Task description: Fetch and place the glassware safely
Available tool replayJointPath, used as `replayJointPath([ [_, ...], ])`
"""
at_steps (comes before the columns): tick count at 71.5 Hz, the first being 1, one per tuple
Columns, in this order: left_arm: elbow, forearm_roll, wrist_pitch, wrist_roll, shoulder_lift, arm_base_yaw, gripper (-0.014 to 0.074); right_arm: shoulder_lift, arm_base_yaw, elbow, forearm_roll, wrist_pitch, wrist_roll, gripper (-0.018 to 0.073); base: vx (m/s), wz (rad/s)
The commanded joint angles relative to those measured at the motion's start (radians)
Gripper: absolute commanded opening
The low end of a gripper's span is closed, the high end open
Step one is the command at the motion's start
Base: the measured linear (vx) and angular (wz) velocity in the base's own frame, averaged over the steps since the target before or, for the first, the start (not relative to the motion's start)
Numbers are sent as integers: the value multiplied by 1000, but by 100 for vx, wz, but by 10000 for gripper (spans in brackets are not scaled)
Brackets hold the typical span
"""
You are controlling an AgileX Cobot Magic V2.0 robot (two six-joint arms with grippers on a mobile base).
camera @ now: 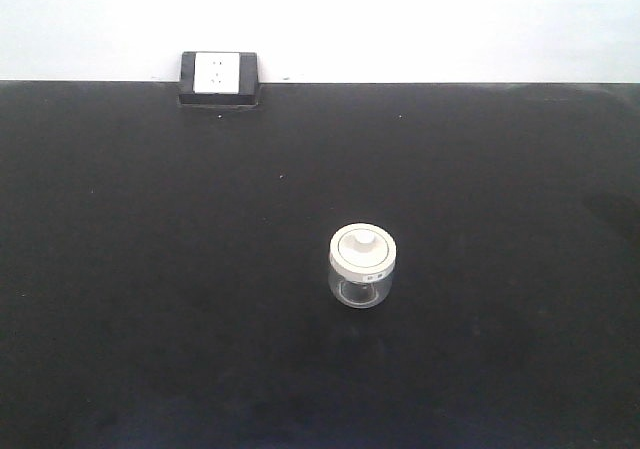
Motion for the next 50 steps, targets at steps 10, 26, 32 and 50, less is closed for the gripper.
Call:
replayJointPath([
  [10, 31, -9, -80, -11, -19, 3, -7, 24, -4, -22, -51, -60, -14, -8, 0, 0],
  [26, 31, -9, -80, -11, -19, 3, -7, 24, -54, -22, -56, -44, -14, -8, 0, 0],
  [32, 31, -9, -80, -11, -19, 3, -7, 24, -63, -22, -62, -33, -12, -8, 0, 0],
  [50, 31, -9, -80, -11, -19, 3, -7, 24, -296, -14, 98, -34, -76, -8, 0, 0],
])
